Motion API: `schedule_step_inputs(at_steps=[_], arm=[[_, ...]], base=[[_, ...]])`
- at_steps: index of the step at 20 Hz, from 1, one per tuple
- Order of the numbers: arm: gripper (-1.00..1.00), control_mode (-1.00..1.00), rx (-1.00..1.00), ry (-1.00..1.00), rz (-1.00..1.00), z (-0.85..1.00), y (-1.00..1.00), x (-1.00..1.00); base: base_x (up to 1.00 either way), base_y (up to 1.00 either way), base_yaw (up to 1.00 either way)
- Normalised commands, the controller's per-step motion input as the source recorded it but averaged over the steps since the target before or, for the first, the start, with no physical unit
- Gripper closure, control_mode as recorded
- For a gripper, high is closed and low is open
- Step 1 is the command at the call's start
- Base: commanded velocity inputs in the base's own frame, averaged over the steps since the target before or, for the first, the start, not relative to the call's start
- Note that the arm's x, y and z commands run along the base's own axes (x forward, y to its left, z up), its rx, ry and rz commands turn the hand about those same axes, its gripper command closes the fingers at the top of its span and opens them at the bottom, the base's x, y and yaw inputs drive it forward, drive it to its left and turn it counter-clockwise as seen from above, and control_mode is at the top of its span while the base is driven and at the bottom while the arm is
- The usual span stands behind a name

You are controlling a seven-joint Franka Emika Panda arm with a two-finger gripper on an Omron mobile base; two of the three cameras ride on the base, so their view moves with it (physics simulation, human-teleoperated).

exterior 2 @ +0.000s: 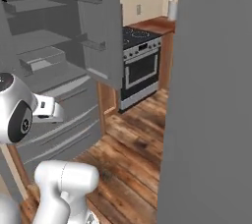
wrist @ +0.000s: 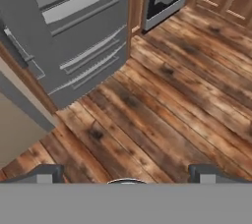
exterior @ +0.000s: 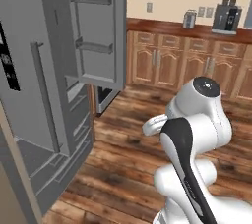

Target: Open the fridge, grab two sodas, and place both sodas inside the bowl with ice on the dining counter.

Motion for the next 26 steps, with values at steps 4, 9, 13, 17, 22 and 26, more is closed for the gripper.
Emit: schedule_step_inputs(at_steps=[4,9,13,17,22,26], arm=[[-1.0,1.0,0.0,0.0,0.0,0.0,0.0,0.0],[-1.0,1.0,0.0,0.0,0.0,0.0,0.0,0.0],[-1.0,1.0,0.0,0.0,0.0,0.0,0.0,0.0],[-1.0,1.0,0.0,0.0,0.0,0.0,0.0,0.0],[-1.0,1.0,0.0,0.0,0.0,0.0,0.0,0.0],[-1.0,1.0,0.0,0.0,0.0,0.0,0.0,0.0]], base=[[0.72,0.0,0.51],[0.62,-0.36,0.49],[0.35,-0.57,0.41],[0.2,-0.58,0.38],[0.51,-0.44,0.39],[0.46,-0.55,0.36]])
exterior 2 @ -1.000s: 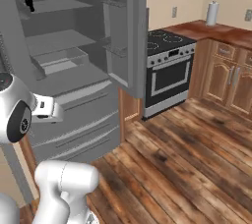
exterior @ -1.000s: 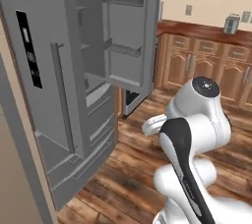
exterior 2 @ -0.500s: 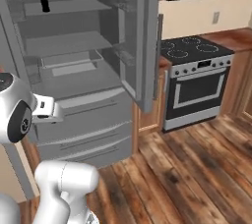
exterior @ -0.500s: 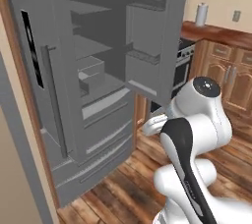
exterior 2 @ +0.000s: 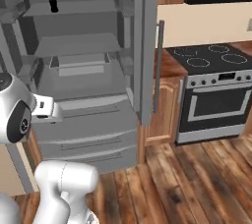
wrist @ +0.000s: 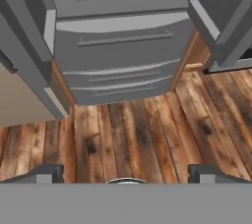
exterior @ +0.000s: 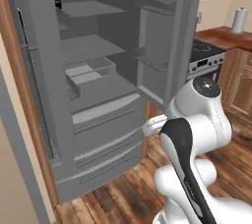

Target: Open the fridge, grab two sodas, and place both sodas inside the bowl with ice on the dining counter.

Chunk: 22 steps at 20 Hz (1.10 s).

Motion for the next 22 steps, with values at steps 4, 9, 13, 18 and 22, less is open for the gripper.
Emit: schedule_step_inputs(at_steps=[4,9,13,18,22], arm=[[-1.0,1.0,0.0,0.0,0.0,0.0,0.0,0.0],[-1.0,1.0,0.0,0.0,0.0,0.0,0.0,0.0],[-1.0,1.0,0.0,0.0,0.0,0.0,0.0,0.0],[-1.0,1.0,0.0,0.0,0.0,0.0,0.0,0.0],[-1.0,1.0,0.0,0.0,0.0,0.0,0.0,0.0]], base=[[0.61,-0.48,0.34],[0.82,-0.17,0.25],[0.8,0.0,0.11],[0.79,0.0,0.09],[0.67,-0.12,0.15]])
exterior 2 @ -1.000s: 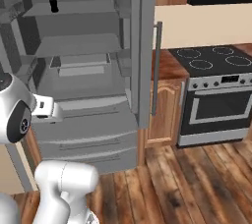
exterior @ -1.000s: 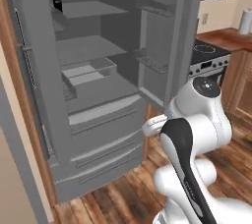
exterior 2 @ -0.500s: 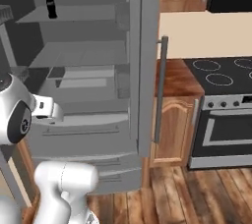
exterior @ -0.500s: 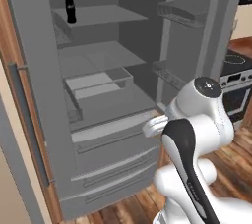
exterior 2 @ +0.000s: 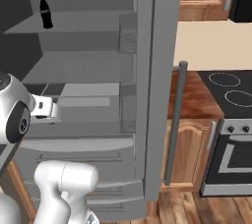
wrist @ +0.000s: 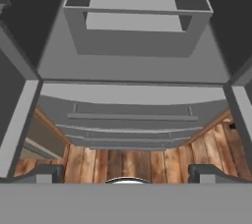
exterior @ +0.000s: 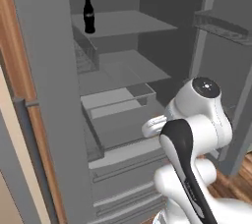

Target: Open the fridge, grab two sodas, and place both sodas inside the bowl with ice on the dining counter.

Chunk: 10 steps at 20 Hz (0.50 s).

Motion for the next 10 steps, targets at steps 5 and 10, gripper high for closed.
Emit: schedule_step_inputs(at_steps=[5,10], arm=[[-1.0,1.0,0.0,0.0,0.0,0.0,0.0,0.0],[-1.0,1.0,0.0,0.0,0.0,0.0,0.0,0.0]], base=[[0.59,-0.29,0.23],[0.65,-0.2,0.24]])
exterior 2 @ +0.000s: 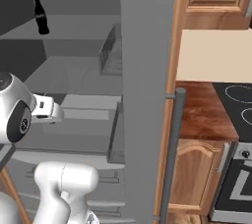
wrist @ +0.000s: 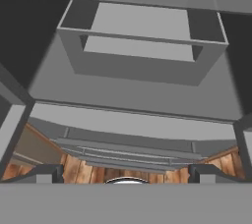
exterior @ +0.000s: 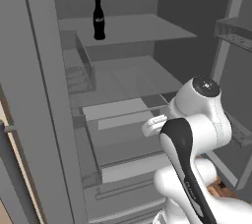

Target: Open the fridge, grab two sodas, and place both sodas inside the bowl with ice on the dining counter.

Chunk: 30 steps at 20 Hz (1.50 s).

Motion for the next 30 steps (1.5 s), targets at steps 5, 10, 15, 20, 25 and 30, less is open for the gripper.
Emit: schedule_step_inputs(at_steps=[5,10,15,20,25,30], arm=[[-1.0,1.0,0.0,0.0,0.0,0.0,0.0,0.0],[-1.0,1.0,0.0,0.0,0.0,0.0,0.0,0.0],[-1.0,-1.0,0.0,0.0,0.01,0.0,0.0,0.09],[-1.0,-1.0,0.0,-0.22,-0.07,0.26,0.13,0.01],[-1.0,-1.0,0.01,-0.28,-0.02,0.42,0.38,0.2],[-1.0,-1.0,0.06,-0.24,0.0,0.59,0.08,0.02]], base=[[0.72,-0.07,0.21],[0.68,-0.03,0.17],[0.0,0.0,0.0],[0.0,0.0,0.0],[0.0,0.0,0.0],[0.0,0.0,0.0]])
